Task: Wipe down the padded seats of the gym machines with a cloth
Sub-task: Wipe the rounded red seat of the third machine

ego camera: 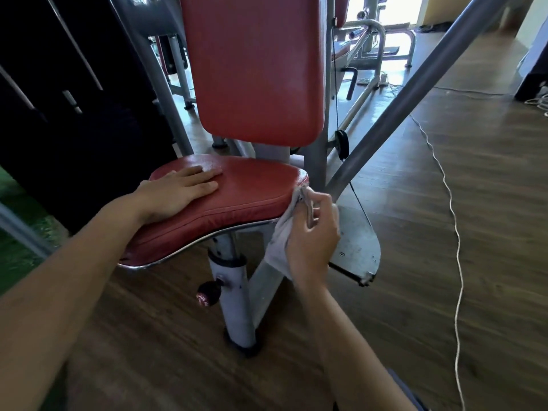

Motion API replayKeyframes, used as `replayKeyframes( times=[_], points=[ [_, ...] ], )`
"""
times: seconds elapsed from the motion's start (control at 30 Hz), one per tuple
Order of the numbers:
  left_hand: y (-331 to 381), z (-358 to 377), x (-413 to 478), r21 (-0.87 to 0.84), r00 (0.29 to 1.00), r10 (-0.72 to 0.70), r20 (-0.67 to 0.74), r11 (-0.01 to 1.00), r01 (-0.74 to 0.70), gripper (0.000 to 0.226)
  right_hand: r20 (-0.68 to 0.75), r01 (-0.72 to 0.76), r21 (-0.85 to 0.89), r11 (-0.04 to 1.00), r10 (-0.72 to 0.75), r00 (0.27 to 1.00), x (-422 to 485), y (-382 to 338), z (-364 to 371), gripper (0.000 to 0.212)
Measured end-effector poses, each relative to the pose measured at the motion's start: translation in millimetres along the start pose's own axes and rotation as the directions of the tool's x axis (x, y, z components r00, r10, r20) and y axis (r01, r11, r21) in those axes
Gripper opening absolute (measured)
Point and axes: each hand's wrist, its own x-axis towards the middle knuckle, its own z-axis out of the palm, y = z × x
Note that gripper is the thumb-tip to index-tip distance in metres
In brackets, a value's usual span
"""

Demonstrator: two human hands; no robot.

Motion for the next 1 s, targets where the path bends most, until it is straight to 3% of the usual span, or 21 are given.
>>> replayKeyframes(
  times=[0.1, 0.3, 0.4, 0.5, 0.73, 0.87, 1.0],
  points=[
    [-0.1, 0.0, 0.0, 0.016, 1.000, 0.005, -0.012, 1.000, -0.004, 0.064, 0.046, 0.098, 0.024, 0.995, -0.099, 0.994, -17.3, -1.3, -2.5, 0.005],
    [-0.5, -1.5, -0.9, 0.006, 1.000, 0.004, 0.003, 1.000, -0.004, 0.073, -0.026, -0.171, -0.002, 0.985, 0.171, 0.985, 37.0, 3.6, 5.3, 0.012],
    [-0.2, -0.2, -0.3, 0.019, 1.000, 0.012, -0.015, 1.000, -0.012, 0.055, 0.036, -0.158, 0.058, 0.986, 0.157, 0.987, 16.0, -0.2, 2.4, 0.024],
    [1.3, -0.2, -1.0, 0.015, 1.000, 0.008, -0.017, 1.000, -0.008, 0.055, 0.020, -0.095, 0.088, 0.992, 0.094, 0.995, 0.8, -0.6, 1.8, 0.034],
    [0.6, -1.1, -1.2, -0.009, 1.000, 0.011, -0.019, 1.000, -0.011, 0.062, -0.053, -0.028, 0.278, 0.960, 0.044, 0.998, -18.2, -2.0, 3.2, 0.015],
    [0.4, -0.7, -0.3, -0.010, 1.000, 0.012, -0.013, 1.000, -0.012, 0.060, -0.079, -0.071, 0.179, 0.981, 0.086, 0.993, 29.1, 1.3, 10.8, 0.010],
    [0.4, -1.2, -0.2, -0.014, 1.000, 0.006, 0.005, 1.000, -0.006, 0.072, -0.065, -0.075, 0.123, 0.990, 0.083, 0.994, 44.0, -3.4, 10.0, 0.008]
  ],
)
